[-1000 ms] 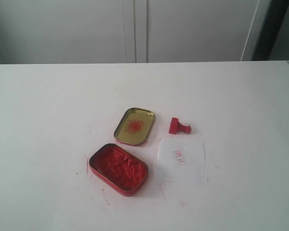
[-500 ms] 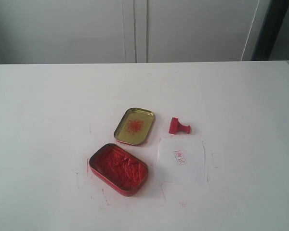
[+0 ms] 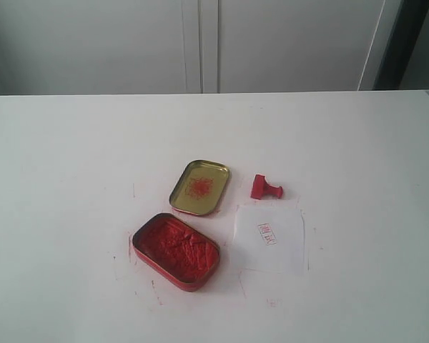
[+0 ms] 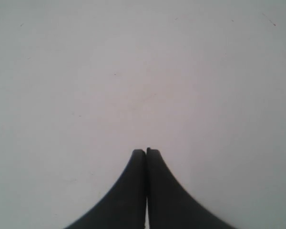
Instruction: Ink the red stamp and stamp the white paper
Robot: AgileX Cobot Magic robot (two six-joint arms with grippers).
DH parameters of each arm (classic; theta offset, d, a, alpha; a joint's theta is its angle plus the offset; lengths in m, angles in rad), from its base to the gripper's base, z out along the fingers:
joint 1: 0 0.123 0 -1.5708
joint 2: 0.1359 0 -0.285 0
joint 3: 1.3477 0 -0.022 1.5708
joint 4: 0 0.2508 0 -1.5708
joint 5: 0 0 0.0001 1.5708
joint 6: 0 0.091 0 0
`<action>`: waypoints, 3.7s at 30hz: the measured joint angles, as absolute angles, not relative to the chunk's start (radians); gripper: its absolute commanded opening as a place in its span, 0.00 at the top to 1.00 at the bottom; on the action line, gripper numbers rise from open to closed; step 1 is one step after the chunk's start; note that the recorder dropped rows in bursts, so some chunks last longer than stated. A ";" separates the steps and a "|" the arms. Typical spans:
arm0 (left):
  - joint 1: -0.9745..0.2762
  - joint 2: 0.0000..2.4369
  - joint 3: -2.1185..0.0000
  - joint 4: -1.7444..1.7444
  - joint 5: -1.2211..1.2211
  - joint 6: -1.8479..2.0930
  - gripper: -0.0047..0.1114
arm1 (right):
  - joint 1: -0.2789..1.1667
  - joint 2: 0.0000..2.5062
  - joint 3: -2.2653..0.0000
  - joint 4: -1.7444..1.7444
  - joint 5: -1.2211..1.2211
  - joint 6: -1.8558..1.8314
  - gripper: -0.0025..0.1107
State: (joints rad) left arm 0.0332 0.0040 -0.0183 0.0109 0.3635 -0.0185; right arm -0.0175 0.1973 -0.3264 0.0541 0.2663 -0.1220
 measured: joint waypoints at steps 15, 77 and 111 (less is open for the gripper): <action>0.033 0.004 -0.018 0.011 0.363 -0.018 0.96 | -0.011 0.197 -0.292 0.052 0.276 -0.122 0.98; 0.033 0.004 -0.018 0.011 0.363 -0.018 0.96 | -0.007 0.004 -0.013 0.052 0.278 -0.122 0.98; 0.033 0.004 -0.018 0.011 0.363 -0.018 0.96 | 0.012 0.004 -0.007 0.052 0.293 -0.122 0.98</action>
